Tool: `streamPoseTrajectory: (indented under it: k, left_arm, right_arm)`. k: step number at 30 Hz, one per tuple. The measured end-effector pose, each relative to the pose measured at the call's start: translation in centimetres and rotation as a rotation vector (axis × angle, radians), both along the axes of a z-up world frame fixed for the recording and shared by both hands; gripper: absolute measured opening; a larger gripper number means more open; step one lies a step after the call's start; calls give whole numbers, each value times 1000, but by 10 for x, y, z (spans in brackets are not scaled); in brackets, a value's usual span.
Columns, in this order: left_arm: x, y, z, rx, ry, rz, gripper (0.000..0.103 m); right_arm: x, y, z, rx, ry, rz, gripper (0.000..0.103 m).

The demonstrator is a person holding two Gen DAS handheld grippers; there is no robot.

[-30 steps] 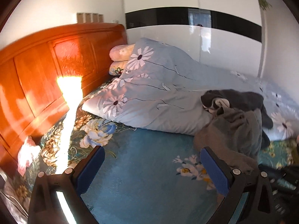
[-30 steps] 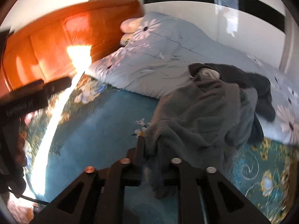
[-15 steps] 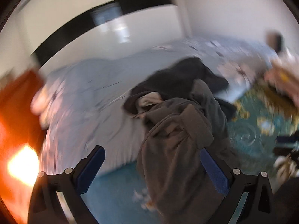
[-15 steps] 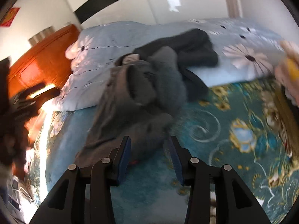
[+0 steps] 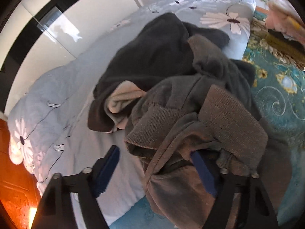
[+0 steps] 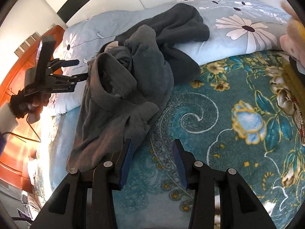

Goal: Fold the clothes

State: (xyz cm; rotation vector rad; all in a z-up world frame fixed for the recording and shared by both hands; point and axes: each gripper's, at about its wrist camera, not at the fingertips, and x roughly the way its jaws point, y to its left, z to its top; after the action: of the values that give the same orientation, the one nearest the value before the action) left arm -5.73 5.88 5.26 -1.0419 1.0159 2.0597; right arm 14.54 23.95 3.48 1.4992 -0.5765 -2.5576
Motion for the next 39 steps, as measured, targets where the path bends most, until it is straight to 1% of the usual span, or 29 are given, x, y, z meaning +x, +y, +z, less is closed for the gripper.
streamPoseTrajectory:
  k: [2, 3, 4, 5, 6, 7, 8, 9, 10, 14, 16, 19, 20, 23, 25, 27, 29, 31, 32, 35, 36, 37, 39]
  left_arm:
    - [1, 4, -7, -8, -23, -35, 78]
    - [5, 8, -12, -31, -29, -63, 77]
    - [9, 12, -16, -53, -36, -89, 69]
    - [13, 15, -19, -67, -50, -107, 54]
    - [18, 18, -22, -82, -64, -125, 47]
    - [22, 20, -25, -93, -76, -139, 38]
    - [25, 18, -23, -80, -77, -129, 29]
    - [28, 16, -21, -67, -78, -119, 22]
    - [31, 13, -19, -53, -78, -107, 9]
    - [46, -3, 12, 41, -35, -38, 8]
    - [51, -9, 23, 47, -7, -32, 8]
    - [72, -19, 43, 71, 35, -8, 7]
    - [79, -25, 51, 94, 50, 11, 5]
    - [102, -43, 72, 153, 70, 64, 5]
    - [112, -56, 75, 169, 70, 93, 5]
    - [122, -68, 78, 183, 70, 122, 5]
    - [120, -73, 74, 175, 56, 140, 5]
    - [118, -77, 70, 167, 43, 159, 6]
    - [117, -79, 68, 166, 36, 168, 9]
    - [106, -78, 67, 198, 22, 181, 9]
    - [101, -76, 64, 188, 25, 180, 9]
    - [97, -73, 62, 176, 27, 178, 11]
    - [87, -65, 52, 150, 11, 170, 21]
  right_arm:
    - [-4, 0, -3, -1, -11, 0, 44]
    - [-6, -1, -5, -3, -18, -1, 44]
    - [-8, -1, -6, -5, -25, -2, 44]
    - [-8, -1, -7, -4, -28, -2, 44]
    - [-8, -1, -7, -2, -29, -2, 44]
    - [-8, -2, -7, 1, -31, -2, 44]
    - [-8, -2, -6, 4, -32, -2, 44]
    - [-8, -3, -6, 6, -34, -2, 44]
    - [-8, -3, -5, 8, -34, -4, 44]
    - [-2, -3, 4, 5, -15, -15, 44]
    - [0, -5, 8, 2, -7, -17, 44]
    - [3, -9, 14, -12, 4, -10, 44]
    - [4, -11, 16, -18, 10, -5, 44]
    - [7, -17, 19, -36, 17, 10, 44]
    - [4, -22, 14, -59, 2, 24, 44]
    - [-4, -27, 3, -95, -29, 30, 44]
    - [-13, -30, -10, -137, -62, 21, 44]
    - [-24, -29, -24, -196, -96, -19, 44]
    - [-29, -27, -31, -222, -111, -47, 44]
    - [-43, -25, -48, -285, -135, -123, 45]
    - [-48, -25, -54, -312, -147, -141, 46]
    - [-52, -26, -59, -325, -160, -154, 47]
    - [-60, -28, -68, -342, -184, -175, 47]
